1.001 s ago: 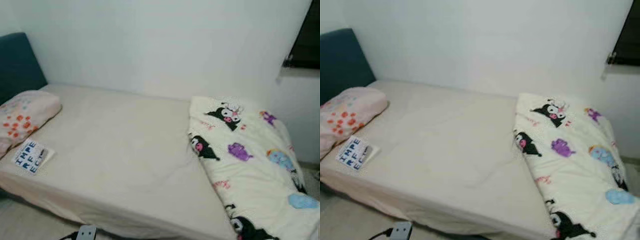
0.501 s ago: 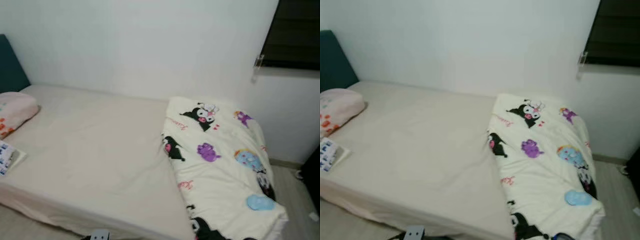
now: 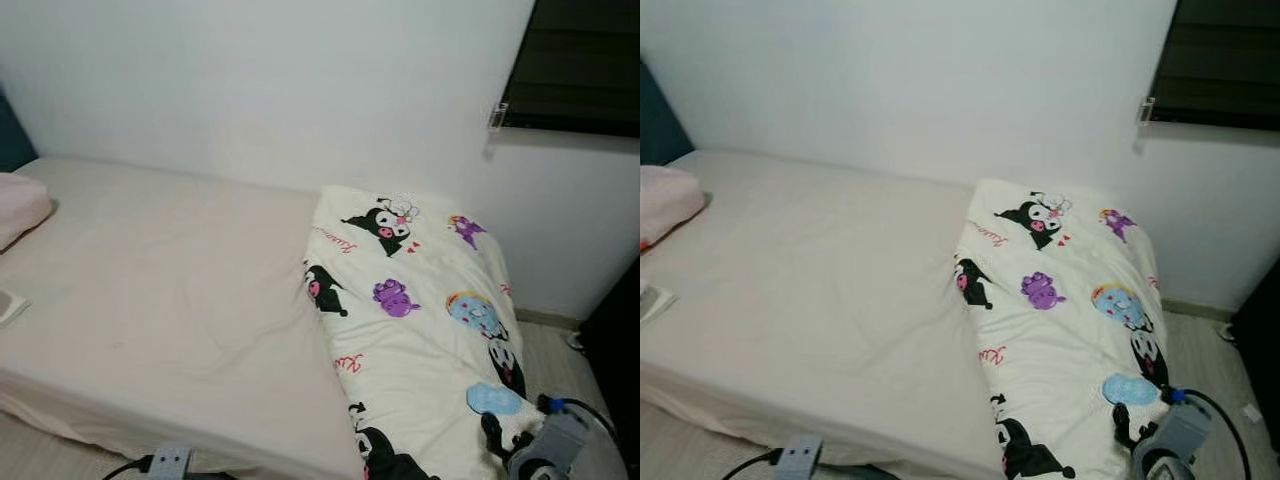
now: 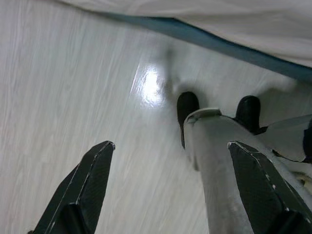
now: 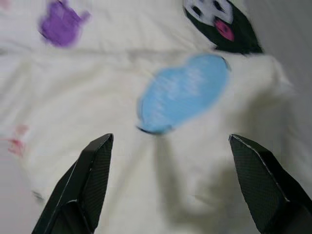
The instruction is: Clean up the room
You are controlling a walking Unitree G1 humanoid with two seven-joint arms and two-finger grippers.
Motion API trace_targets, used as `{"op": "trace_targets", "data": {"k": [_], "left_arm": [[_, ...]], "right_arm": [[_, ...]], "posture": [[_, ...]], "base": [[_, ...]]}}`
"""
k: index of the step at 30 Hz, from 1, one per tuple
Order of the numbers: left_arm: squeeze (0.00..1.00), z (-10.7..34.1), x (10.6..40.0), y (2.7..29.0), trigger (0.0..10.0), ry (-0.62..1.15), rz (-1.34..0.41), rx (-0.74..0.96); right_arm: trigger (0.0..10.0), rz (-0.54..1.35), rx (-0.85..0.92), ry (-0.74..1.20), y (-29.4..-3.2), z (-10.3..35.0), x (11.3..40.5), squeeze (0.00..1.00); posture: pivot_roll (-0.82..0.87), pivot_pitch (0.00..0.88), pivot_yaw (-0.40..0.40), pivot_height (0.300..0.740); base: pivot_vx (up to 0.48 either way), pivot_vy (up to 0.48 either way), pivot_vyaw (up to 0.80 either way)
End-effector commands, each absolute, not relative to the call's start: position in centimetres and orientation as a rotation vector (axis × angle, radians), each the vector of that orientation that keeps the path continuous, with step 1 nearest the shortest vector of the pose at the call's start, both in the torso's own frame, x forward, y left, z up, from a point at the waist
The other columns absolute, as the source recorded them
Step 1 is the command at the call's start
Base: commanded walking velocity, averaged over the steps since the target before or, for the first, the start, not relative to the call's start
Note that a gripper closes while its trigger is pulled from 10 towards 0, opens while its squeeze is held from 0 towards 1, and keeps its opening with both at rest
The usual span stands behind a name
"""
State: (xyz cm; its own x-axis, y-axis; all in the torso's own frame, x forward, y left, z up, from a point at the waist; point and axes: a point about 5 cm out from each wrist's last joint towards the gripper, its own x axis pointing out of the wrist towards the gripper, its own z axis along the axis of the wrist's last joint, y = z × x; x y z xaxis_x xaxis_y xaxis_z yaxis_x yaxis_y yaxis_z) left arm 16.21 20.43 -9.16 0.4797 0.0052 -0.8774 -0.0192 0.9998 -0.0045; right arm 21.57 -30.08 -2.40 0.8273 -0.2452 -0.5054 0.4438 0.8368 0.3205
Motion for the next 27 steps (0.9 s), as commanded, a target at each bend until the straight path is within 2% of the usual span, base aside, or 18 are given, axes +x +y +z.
{"op": "trace_targets", "data": {"k": [1, 6, 11, 20, 27], "left_arm": [[0.0, -9.3, 15.6, 21.1, 10.0, 1.084, 0.012, 0.004], [0.0, -9.4, 15.2, 21.5, 10.0, 1.089, 0.017, 0.009], [0.0, -9.5, 13.4, 23.5, 10.0, 1.118, 0.056, 0.028], [0.0, -9.4, 12.4, 24.9, 10.0, 1.127, 0.07, 0.033], [0.0, -9.2, 13.1, 24.9, 10.0, 1.1, 0.042, 0.038]], "right_arm": [[10.0, -0.369, 0.513, 0.481, -29.4, -2.9, 21.4, 0.0], [10.0, -0.384, 0.505, 0.516, -29.1, -3.3, 21.2, 0.0], [10.0, -0.518, 0.429, 0.613, -29.6, -4.1, 20.2, 0.0], [10.0, -0.608, 0.396, 0.557, -31.7, -3.0, 20.1, 0.0], [10.0, -0.599, 0.432, 0.54, -31.9, -2.8, 20.4, 0.0]], "posture": [[-0.02, 0.025, 0.008, 0.727], [0.0, 0.036, 0.012, 0.727], [0.05, 0.086, 0.038, 0.727], [0.07, 0.124, 0.058, 0.727], [0.09, 0.153, 0.078, 0.727]], "base": [[0.0, 0.0, 0.0], [0.0, 0.0, 0.0], [0.0, 0.0, 0.0], [0.0, 0.0, 0.0], [0.0, 0.0, 0.0]]}}
